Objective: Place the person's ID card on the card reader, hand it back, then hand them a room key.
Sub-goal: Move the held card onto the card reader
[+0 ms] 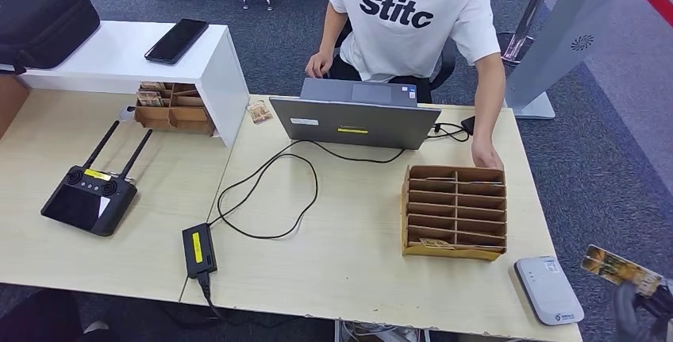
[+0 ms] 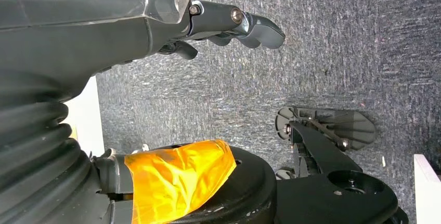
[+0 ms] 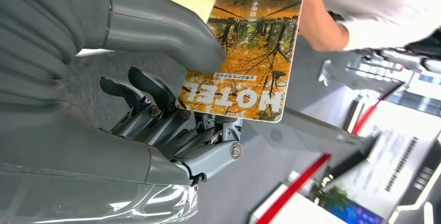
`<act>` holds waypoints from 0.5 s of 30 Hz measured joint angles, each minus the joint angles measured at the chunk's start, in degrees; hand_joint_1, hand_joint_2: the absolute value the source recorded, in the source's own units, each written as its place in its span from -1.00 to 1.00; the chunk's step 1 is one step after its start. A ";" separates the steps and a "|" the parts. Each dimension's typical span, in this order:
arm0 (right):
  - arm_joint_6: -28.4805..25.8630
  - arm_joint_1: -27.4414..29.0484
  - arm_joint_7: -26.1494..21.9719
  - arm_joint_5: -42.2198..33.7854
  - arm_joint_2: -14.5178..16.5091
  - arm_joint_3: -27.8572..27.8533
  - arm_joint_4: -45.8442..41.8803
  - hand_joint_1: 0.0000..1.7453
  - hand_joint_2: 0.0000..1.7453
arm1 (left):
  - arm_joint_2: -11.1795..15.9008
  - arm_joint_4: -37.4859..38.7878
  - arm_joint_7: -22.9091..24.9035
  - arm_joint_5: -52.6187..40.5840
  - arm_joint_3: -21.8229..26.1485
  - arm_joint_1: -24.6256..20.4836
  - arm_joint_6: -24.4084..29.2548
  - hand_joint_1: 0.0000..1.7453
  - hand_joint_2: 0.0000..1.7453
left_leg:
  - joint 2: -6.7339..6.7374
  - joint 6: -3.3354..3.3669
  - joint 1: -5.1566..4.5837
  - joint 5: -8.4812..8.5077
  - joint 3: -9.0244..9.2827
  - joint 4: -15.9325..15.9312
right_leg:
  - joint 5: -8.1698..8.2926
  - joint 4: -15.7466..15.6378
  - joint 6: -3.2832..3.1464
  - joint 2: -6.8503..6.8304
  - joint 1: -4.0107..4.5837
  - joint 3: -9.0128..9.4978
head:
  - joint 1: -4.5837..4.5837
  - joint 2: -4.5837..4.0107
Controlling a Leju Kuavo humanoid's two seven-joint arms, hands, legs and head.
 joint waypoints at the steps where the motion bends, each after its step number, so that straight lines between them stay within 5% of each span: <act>1: -0.03 0.09 0.07 0.04 0.05 -0.37 -0.73 1.00 1.00 | -0.01 0.00 -0.01 0.00 0.00 0.00 -0.01 -1.00 1.00 | 0.01 0.00 0.00 0.00 0.00 0.00 | 0.00 0.00 0.00 0.00 0.00 0.00 | 0.00 0.00; 15: -6.80 -0.04 -0.14 13.92 0.14 -3.30 0.58 1.00 1.00 | 0.00 0.00 0.02 -0.01 0.00 0.00 -0.26 -1.00 1.00 | 0.00 0.00 0.00 0.00 0.00 0.00 | 0.00 0.00 0.00 0.00 0.00 0.01 | 0.00 0.00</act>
